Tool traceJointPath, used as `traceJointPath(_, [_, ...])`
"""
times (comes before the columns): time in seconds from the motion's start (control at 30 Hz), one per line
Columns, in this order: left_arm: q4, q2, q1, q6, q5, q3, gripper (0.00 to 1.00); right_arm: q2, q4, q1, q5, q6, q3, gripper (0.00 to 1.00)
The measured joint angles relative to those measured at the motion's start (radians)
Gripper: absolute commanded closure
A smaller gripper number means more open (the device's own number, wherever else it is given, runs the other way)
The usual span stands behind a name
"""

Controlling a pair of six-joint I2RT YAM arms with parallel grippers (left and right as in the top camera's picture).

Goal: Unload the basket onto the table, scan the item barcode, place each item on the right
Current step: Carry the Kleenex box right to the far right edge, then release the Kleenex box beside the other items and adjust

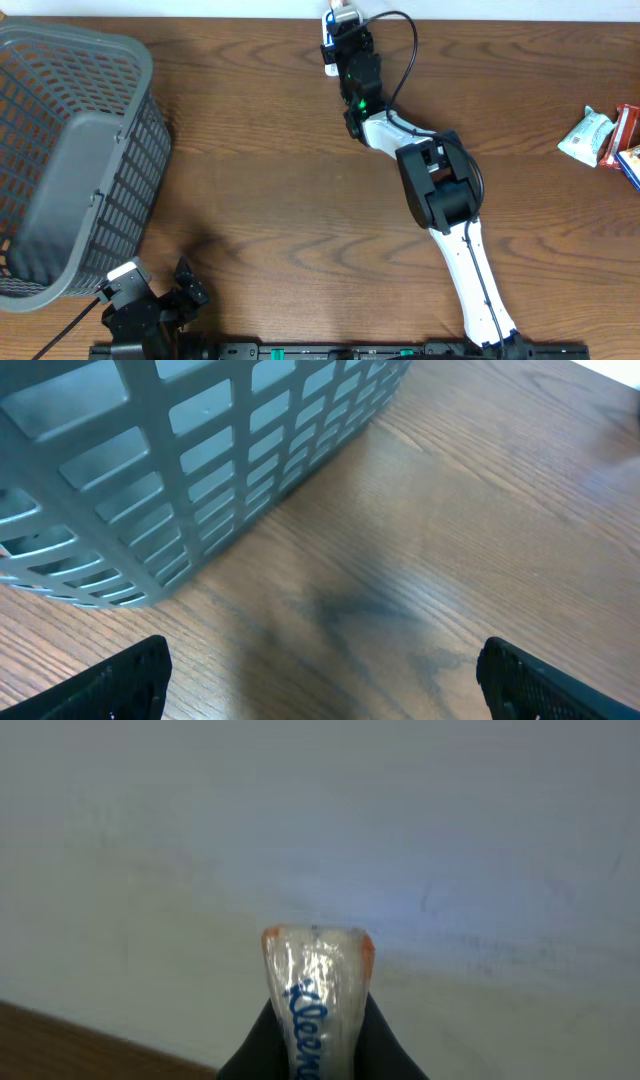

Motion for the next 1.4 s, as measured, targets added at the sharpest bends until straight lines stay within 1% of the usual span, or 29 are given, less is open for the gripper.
traceJointPath(0.13, [0.000,0.000,0.000,0.000,0.000,0.000,0.02,-0.094,-0.282,-0.002,0.029,0.001,-0.006,0.99])
traceJointPath(0.27, [0.000,0.000,0.000,0.000,0.000,0.000,0.02,-0.305,-0.645,-0.016,0.084,0.002,-0.011,0.99])
traceJointPath(0.37, [0.000,0.000,0.000,0.000,0.000,0.000,0.02,-0.486,-0.854,-0.051,0.150,0.003,-0.005,0.99])
traceJointPath(0.47, [0.000,0.000,0.000,0.000,0.000,0.000,0.02,-0.658,-1.094,-0.119,0.218,0.003,0.013,0.99])
traceJointPath(0.57, [0.000,0.000,0.000,0.000,0.000,0.000,0.02,-0.776,-1.354,-0.221,0.264,0.028,0.027,0.99])
traceJointPath(0.7, [0.000,0.000,0.000,0.000,0.000,0.000,0.02,-0.801,-1.668,-0.406,0.299,0.119,0.030,0.99])
traceJointPath(0.77, [0.000,0.000,0.000,0.000,0.000,0.000,0.02,-0.763,-1.767,-0.513,0.311,0.182,0.003,0.99])
traceJointPath(0.83, [0.000,0.000,0.000,0.000,0.000,0.000,0.02,-0.719,-1.813,-0.598,0.315,0.256,-0.040,0.99])
traceJointPath(0.93, [0.000,0.000,0.000,0.000,0.000,0.000,0.02,-0.644,-1.833,-0.725,0.317,0.345,-0.137,0.99])
traceJointPath(1.07, [0.000,0.000,0.000,0.000,0.000,0.000,0.02,-0.591,-1.826,-0.821,0.326,0.388,-0.234,0.99])
traceJointPath(1.1, [0.000,0.000,0.000,0.000,0.000,0.000,0.02,-0.583,-1.812,-0.845,0.330,0.394,-0.263,0.96])
traceJointPath(1.13, [0.000,0.000,0.000,0.000,0.000,0.000,0.02,-0.579,-1.803,-0.861,0.332,0.398,-0.281,0.79])
traceJointPath(1.17, [0.000,0.000,0.000,0.000,0.000,0.000,0.02,-0.578,-1.795,-0.878,0.333,0.410,-0.293,0.53])
traceJointPath(1.2, [0.000,0.000,0.000,0.000,0.000,0.000,0.02,-0.579,-1.793,-0.884,0.332,0.406,-0.293,0.34])
traceJointPath(1.23, [0.000,0.000,0.000,0.000,0.000,0.000,0.02,-0.579,-1.786,-0.891,0.331,0.410,-0.293,0.01])
traceJointPath(1.3, [0.000,0.000,0.000,0.000,0.000,0.000,0.02,-0.579,-1.787,-0.897,0.309,0.404,-0.283,0.01])
traceJointPath(1.4, [0.000,0.000,0.000,0.000,0.000,0.000,0.02,-0.586,-1.806,-0.895,0.219,0.369,-0.259,0.01])
